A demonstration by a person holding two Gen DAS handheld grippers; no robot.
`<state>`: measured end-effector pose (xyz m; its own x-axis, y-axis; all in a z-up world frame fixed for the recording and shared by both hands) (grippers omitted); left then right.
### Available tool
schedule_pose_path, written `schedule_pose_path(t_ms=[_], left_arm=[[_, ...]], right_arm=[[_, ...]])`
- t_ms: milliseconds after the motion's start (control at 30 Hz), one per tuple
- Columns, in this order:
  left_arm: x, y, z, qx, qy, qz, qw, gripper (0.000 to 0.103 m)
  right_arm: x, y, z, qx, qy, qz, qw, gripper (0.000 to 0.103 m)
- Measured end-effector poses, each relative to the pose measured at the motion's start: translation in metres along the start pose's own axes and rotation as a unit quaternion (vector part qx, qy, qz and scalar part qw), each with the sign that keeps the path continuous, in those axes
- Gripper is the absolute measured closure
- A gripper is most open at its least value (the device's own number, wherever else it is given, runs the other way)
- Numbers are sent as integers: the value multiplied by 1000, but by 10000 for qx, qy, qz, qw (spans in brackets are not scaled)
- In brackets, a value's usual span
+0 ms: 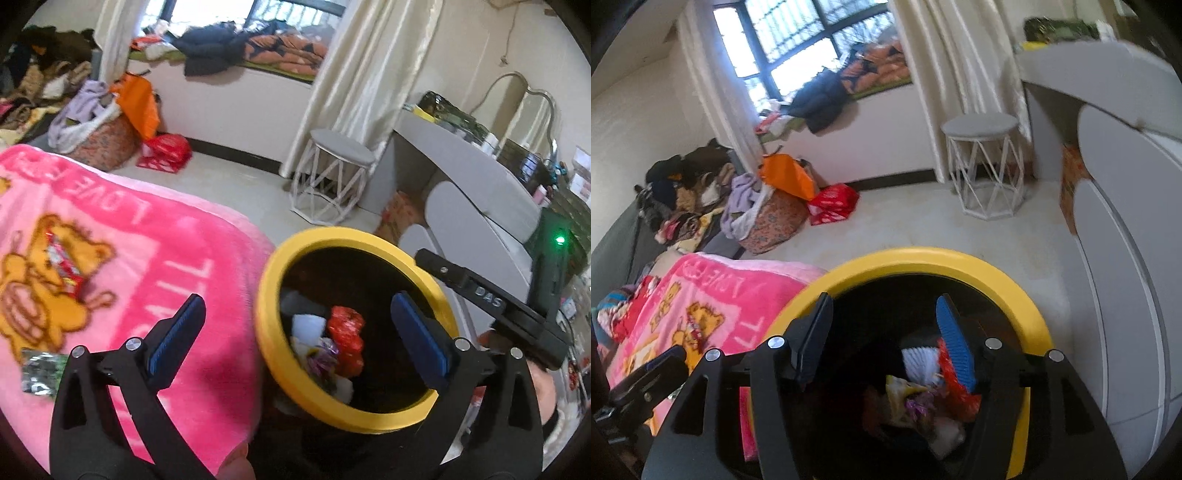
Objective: Collect trash
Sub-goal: 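Move both open tools back toward the remaining wrappers on the blanket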
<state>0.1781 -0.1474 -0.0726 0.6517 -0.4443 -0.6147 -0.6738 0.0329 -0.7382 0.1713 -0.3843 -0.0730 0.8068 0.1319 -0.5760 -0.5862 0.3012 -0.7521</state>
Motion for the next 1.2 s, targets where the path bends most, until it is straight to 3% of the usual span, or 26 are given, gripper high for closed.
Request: schedule_pose_path(t_ms=[200,633,1200], left_arm=[[-24,-6,21,-32,-371,-303,9988,11],[-66,-10,73,-459,-763,-703,9935,11],[-109,2,146,-1047,-1211,-947,9825,11]], right_arm=[[-11,-4,32,-344,-316,-248,9986,42],[-17,0,91,-942,-743,-268,9924,39],[-2,24,176,-1587,-1323,137,9783,39]])
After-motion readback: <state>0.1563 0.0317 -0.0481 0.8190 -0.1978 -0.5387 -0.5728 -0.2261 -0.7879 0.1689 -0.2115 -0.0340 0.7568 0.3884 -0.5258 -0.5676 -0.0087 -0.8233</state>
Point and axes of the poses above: each gripper's, at about its wrist camera, not at the fingertips, and x roughly the way its jaws point, z to its left, y to its underside, the point moved 4 cm from there along x, roughly the way its jaws point, and after that the axes turned 1 degree about x, right-handed, at the moved point
